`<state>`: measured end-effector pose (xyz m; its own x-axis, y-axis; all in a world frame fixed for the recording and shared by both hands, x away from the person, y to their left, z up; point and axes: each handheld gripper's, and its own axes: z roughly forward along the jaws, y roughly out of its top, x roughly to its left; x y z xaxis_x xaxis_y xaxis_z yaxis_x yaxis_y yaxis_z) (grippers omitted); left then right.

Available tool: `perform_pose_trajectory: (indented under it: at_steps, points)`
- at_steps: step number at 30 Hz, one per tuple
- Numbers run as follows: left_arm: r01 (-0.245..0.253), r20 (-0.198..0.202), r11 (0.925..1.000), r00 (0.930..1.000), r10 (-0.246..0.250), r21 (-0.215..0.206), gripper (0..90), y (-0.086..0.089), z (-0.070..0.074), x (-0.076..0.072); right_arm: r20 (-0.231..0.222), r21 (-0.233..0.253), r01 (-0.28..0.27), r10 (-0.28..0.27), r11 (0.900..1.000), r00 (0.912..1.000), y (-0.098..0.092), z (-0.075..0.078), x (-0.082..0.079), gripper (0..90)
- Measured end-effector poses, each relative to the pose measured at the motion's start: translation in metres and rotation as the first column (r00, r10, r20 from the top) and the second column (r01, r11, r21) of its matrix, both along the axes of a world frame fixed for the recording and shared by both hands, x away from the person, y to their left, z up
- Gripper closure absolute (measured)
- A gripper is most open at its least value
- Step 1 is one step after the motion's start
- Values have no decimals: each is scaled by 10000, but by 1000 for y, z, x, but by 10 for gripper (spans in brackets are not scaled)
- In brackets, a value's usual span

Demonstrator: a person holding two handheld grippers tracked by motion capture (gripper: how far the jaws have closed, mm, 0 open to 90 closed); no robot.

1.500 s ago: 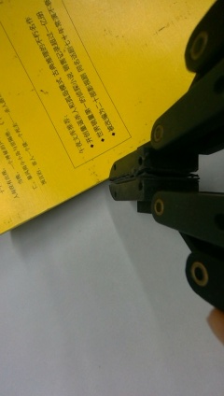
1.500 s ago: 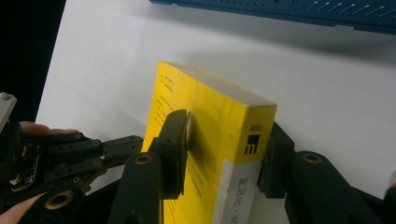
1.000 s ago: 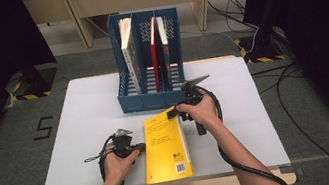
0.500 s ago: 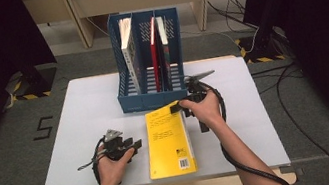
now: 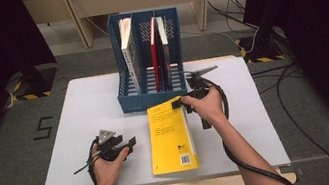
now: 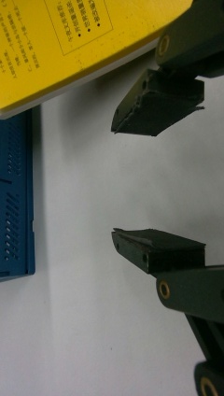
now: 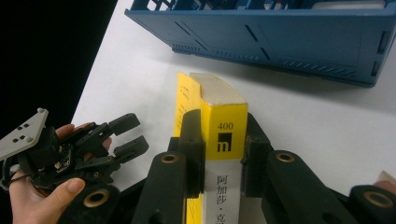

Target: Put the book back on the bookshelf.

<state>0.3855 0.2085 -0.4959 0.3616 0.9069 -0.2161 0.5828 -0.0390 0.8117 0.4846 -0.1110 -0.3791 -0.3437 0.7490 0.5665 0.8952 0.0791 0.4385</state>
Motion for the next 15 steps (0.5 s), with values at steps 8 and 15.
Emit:
perform_pose_trajectory:
  at_steps: [8,15]
  points:
    - [-28,-8,9999,10000,28,97,396,0,-4,0,305,-37,14,-13,10000,9995,-2,8,-2,760]
    - [13,32,9999,10000,-14,134,394,0,-4,0,474,-14,35,-35,10000,9989,-4,15,-4,760]
